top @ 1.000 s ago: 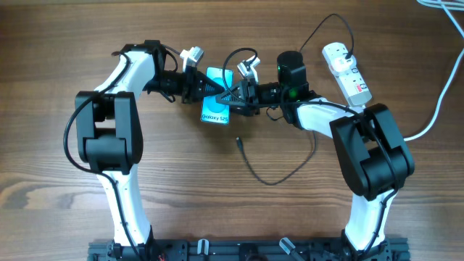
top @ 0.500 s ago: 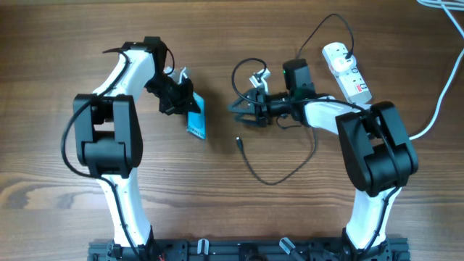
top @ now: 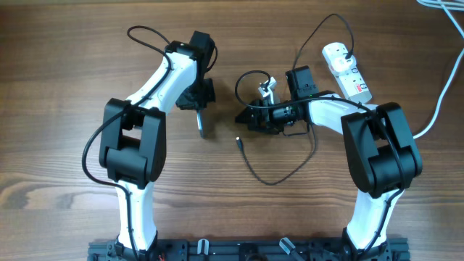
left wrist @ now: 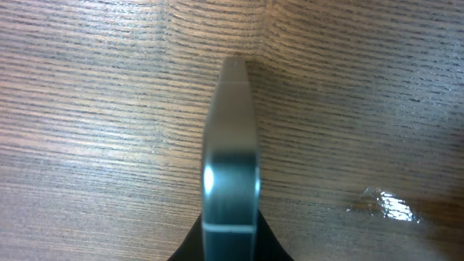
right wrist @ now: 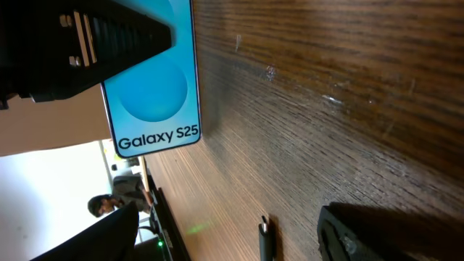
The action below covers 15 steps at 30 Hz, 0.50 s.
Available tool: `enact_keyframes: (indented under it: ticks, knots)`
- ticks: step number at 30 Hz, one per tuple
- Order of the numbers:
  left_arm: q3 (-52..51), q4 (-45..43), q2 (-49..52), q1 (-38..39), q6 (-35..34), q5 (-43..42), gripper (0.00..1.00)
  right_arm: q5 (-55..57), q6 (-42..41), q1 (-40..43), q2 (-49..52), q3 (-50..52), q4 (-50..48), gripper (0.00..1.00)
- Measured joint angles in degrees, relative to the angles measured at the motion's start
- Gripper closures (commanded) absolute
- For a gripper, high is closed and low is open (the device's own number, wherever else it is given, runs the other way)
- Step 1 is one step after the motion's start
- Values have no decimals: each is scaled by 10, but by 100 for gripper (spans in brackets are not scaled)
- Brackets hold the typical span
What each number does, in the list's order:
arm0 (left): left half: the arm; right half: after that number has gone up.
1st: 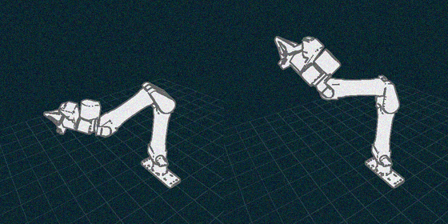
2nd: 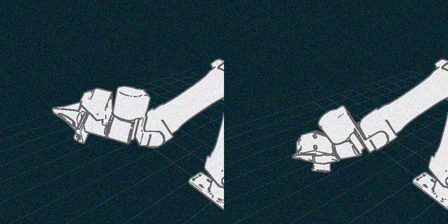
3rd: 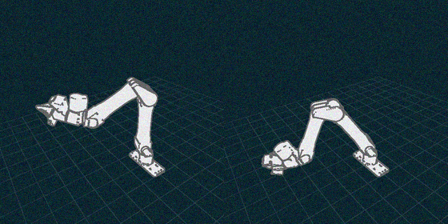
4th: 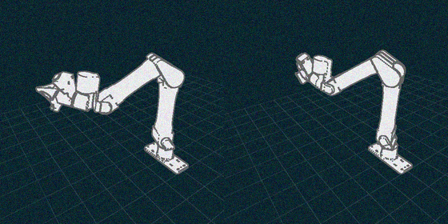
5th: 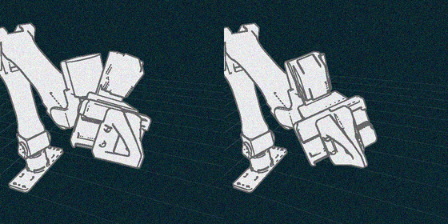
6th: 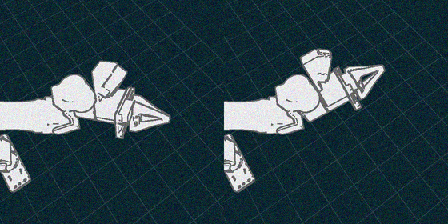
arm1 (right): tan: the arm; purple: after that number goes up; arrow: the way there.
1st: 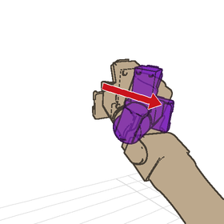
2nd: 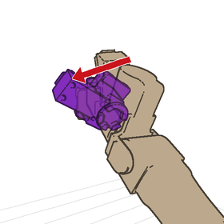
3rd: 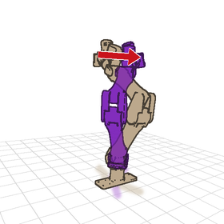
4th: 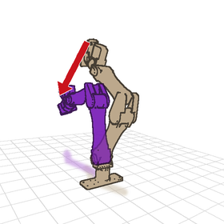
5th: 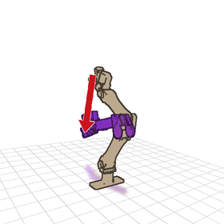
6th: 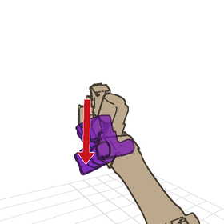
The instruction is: Plug charger to phone and switch on socket
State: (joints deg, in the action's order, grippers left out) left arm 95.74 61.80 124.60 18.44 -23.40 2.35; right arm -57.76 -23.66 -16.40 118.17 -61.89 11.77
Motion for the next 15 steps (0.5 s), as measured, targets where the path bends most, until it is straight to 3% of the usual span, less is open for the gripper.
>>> enact_keyframes:
  ticks: [6,8,15]
  knots:
    - [0,12,1,14,-29,18,89,0,0,0,-2,0,0,15]
    - [0,18,1,14,-39,19,79,0,0,0,-2,0,0,15]
    - [-5,24,6,14,-53,5,76,0,2,0,-2,0,0,15]
